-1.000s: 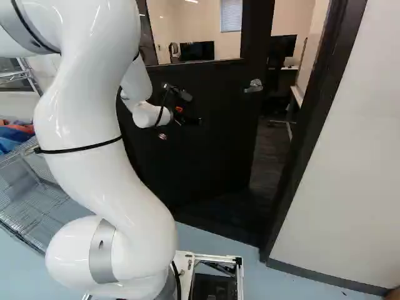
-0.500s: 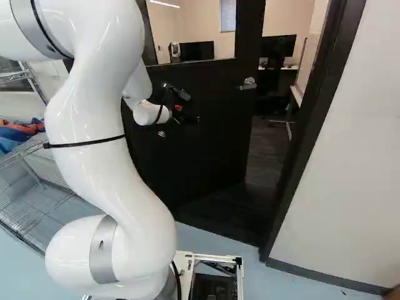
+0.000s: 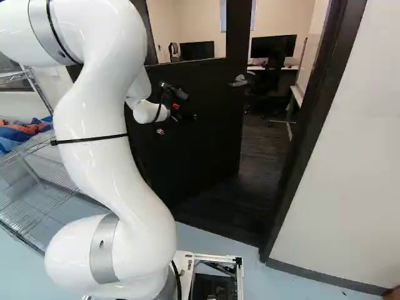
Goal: Open the door and move inside
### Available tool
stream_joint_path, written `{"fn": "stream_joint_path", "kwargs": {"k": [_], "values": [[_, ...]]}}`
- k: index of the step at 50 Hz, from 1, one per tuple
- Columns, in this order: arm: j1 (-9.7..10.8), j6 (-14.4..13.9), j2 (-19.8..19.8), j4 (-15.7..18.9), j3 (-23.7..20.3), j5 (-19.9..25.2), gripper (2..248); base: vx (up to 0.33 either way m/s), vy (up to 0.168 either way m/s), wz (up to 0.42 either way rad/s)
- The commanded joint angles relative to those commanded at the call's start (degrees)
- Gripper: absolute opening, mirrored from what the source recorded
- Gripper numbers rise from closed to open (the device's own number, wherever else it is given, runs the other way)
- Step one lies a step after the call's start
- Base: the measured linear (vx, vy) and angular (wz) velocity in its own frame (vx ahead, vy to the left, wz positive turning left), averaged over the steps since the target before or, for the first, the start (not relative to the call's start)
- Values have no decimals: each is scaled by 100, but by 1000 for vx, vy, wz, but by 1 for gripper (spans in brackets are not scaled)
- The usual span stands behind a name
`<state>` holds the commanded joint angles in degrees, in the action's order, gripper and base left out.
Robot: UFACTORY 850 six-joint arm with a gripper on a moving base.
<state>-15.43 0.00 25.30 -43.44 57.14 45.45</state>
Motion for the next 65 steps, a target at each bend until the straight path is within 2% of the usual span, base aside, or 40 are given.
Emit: {"fn": "stream_joint_path", "kwargs": {"k": [33,65], "values": [[-138,0,334,7,432,0,247,0,0,0],[-249,0,585,230,764,0,247,0,0,0]]}}
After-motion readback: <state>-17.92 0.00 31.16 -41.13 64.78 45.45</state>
